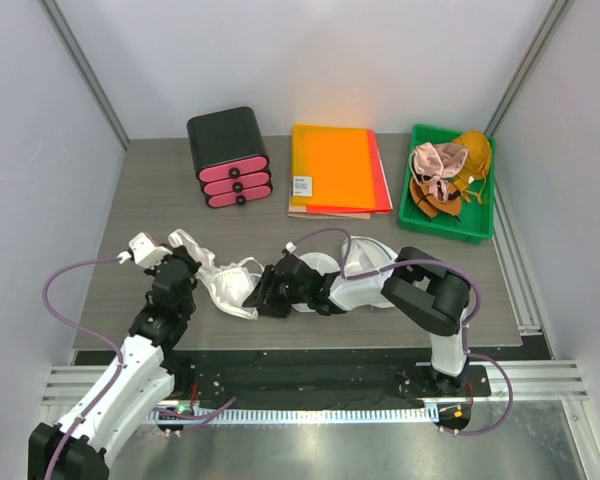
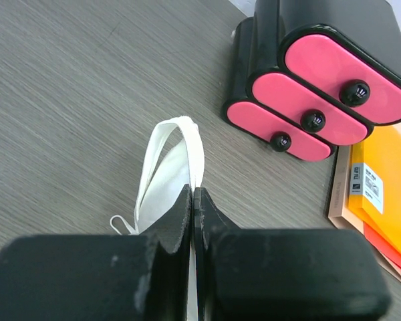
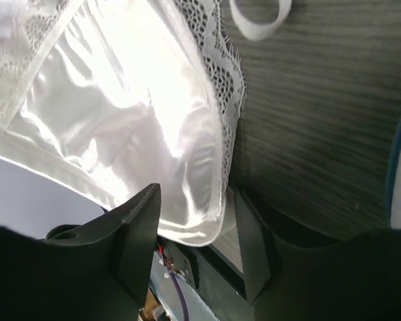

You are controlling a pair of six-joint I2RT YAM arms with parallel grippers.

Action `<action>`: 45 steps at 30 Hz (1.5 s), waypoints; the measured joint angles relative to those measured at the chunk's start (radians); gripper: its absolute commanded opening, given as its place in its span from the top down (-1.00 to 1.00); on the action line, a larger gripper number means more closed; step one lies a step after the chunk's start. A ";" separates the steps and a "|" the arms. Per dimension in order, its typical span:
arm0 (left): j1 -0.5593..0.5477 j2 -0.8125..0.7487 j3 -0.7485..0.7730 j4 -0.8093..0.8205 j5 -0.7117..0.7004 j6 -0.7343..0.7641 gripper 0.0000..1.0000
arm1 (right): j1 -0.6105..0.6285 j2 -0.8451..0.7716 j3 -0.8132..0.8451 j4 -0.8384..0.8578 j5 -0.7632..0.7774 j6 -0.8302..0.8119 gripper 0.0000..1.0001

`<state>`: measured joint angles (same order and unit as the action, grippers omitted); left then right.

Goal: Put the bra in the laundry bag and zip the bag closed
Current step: Adjust the bra at the center of the board.

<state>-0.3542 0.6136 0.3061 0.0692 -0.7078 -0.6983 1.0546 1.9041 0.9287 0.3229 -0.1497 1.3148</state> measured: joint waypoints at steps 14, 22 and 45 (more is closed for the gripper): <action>-0.058 -0.024 0.006 -0.052 -0.011 0.055 0.99 | -0.110 0.034 0.186 -0.119 0.042 -0.214 0.98; -0.263 0.243 0.129 -0.057 -0.200 0.201 1.00 | -0.287 0.156 0.439 -0.259 -0.028 -0.427 0.98; -0.412 0.791 0.462 -0.094 0.057 0.532 1.00 | -0.352 0.227 0.490 -0.375 -0.225 -0.566 0.97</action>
<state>-0.7658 1.4044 0.7677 -0.0246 -0.6510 -0.1665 0.7029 2.1311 1.4189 -0.0517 -0.3744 0.7483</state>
